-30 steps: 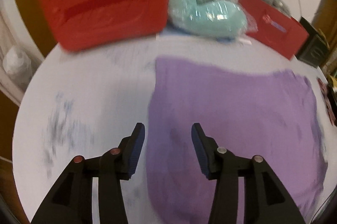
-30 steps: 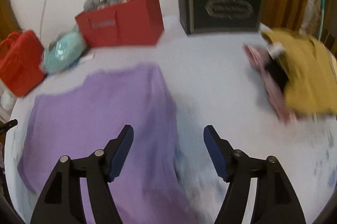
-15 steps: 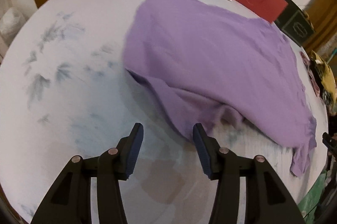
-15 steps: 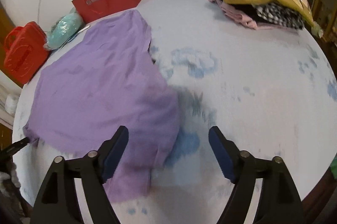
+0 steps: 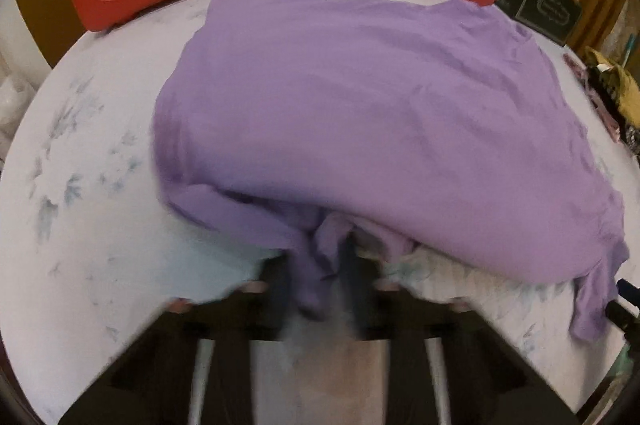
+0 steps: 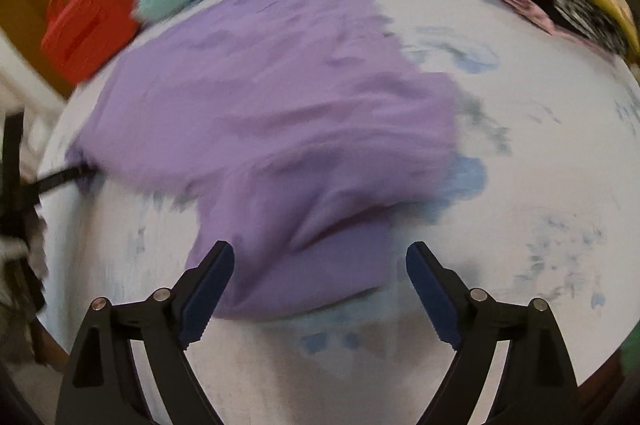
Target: Fold clothes
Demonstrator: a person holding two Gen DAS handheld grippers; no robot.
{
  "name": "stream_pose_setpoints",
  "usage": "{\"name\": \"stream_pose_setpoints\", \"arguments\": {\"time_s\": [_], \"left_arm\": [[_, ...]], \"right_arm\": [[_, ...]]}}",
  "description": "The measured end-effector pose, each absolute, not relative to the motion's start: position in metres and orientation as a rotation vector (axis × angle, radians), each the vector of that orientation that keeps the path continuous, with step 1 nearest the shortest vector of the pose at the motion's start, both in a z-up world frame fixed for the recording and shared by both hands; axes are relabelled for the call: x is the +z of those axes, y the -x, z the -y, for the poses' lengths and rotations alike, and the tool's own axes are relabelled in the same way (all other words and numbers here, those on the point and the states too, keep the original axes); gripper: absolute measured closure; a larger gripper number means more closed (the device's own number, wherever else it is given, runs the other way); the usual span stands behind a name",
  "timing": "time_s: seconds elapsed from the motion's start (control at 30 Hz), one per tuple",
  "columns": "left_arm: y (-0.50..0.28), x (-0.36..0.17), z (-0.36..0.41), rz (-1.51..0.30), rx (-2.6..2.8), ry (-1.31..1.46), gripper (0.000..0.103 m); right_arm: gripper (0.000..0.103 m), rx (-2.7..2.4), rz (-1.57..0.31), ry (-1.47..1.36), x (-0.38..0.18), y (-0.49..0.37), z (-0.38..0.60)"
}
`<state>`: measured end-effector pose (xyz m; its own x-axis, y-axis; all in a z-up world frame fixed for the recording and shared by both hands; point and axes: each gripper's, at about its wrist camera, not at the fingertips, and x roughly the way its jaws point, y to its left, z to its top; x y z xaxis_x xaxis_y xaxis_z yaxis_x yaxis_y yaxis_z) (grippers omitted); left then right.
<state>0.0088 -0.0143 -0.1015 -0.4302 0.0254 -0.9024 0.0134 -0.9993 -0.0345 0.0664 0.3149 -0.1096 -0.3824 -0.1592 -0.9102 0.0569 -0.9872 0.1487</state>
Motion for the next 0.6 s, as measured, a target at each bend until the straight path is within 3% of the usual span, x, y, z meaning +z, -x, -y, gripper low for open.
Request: {"name": "stream_pose_setpoints", "arguments": {"time_s": [0.03, 0.07, 0.1, 0.13, 0.43, 0.6], "left_arm": [[-0.009, -0.101, 0.019, 0.081, 2.626, 1.688, 0.095], [-0.009, -0.1, 0.023, 0.084, 2.615, 1.706, 0.096], [-0.008, -0.098, 0.027, 0.087, 2.604, 1.724, 0.096], [-0.011, -0.095, 0.031, 0.095, 2.597, 1.726, 0.096], [-0.076, -0.034, 0.092, 0.159, 2.597, 1.653, 0.096], [-0.09, -0.044, 0.105, 0.108, 2.548, 1.744, 0.096]], "right_arm": [[0.069, -2.505, 0.103, -1.677, -0.11, -0.066, -0.309], [0.083, -2.511, 0.07, -1.68, -0.109, -0.066, -0.305], [0.084, -2.516, 0.038, -1.684, -0.108, -0.066, -0.301], [0.093, -2.517, 0.043, -1.678, -0.105, -0.065, -0.301], [0.095, -2.612, 0.26, -1.444, -0.015, -0.093, -0.349], [0.095, -2.552, 0.305, -1.516, -0.015, -0.106, -0.364]]}}
